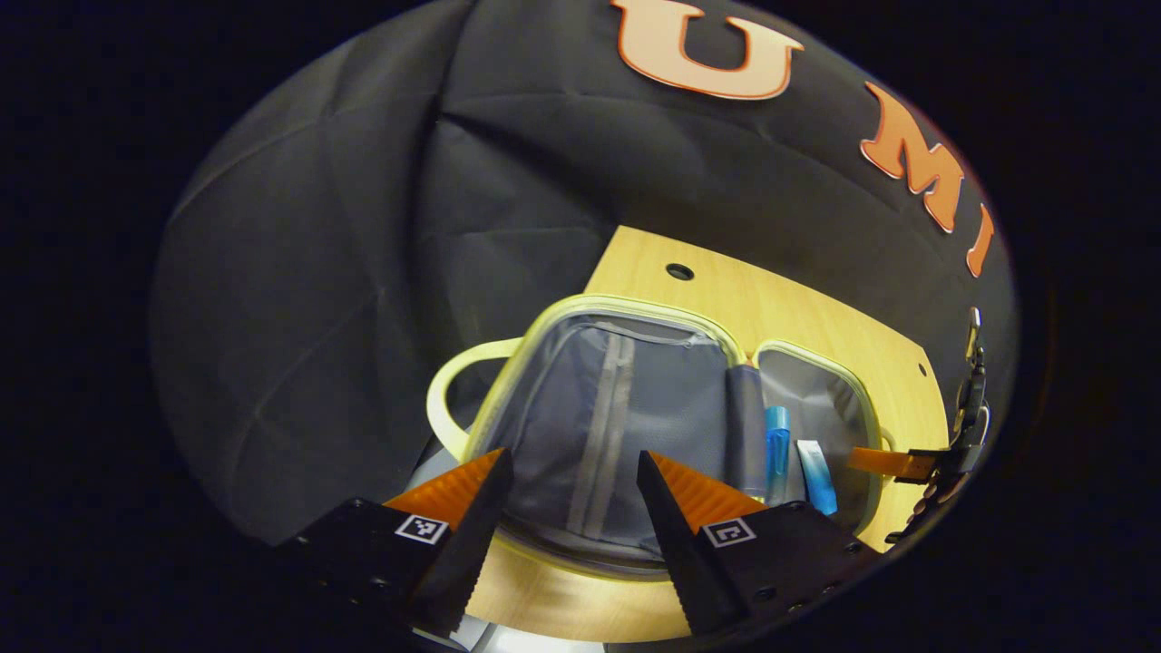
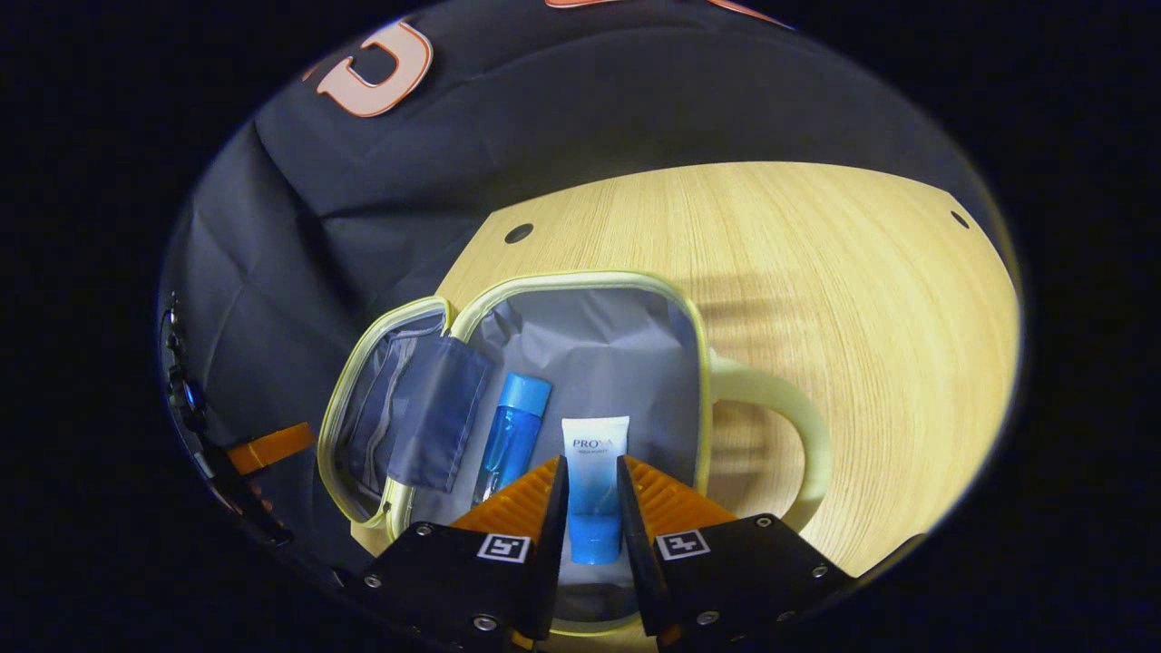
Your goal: First open the suitcase, pack the skin care products into it, and then close the suitcase.
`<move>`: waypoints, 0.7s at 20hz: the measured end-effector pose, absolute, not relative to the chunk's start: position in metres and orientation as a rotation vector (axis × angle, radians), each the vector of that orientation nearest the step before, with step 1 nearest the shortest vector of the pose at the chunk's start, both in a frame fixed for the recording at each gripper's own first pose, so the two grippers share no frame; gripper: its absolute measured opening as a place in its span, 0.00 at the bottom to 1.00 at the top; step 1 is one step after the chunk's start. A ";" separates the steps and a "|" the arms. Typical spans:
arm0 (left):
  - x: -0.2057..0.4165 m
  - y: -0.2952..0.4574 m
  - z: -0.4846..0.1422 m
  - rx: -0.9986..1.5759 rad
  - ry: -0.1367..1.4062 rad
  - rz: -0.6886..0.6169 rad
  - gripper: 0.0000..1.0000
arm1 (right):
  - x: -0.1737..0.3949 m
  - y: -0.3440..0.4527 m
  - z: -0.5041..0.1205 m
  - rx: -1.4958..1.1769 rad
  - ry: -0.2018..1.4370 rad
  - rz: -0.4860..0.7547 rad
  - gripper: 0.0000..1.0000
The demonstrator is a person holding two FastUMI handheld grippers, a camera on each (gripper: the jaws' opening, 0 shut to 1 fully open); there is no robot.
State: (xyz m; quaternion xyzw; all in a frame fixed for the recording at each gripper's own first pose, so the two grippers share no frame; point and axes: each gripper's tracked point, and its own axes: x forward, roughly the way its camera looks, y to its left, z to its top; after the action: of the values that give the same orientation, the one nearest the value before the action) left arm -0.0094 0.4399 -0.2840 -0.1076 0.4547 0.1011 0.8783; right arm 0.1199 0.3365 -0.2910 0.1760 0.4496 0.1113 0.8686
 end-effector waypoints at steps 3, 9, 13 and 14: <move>-0.004 0.461 -0.289 -0.221 0.917 0.250 0.87 | 0.119 0.324 -0.270 0.359 0.881 0.223 0.28; 0.009 0.490 -0.295 -0.325 0.848 0.305 0.91 | 0.114 0.282 -0.216 0.351 0.742 0.171 0.76; 0.009 0.511 -0.312 -0.457 0.839 0.354 0.91 | 0.106 0.241 -0.182 0.367 0.670 0.109 0.87; 0.009 0.517 -0.321 -0.463 0.841 0.368 0.91 | 0.104 0.230 -0.174 0.366 0.652 0.093 0.88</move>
State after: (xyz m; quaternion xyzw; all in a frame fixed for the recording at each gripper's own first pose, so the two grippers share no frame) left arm 0.0093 0.5173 -0.3209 -0.2213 0.4022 0.1761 0.8708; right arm 0.1042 0.2303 -0.1739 0.1786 0.3185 0.0452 0.9299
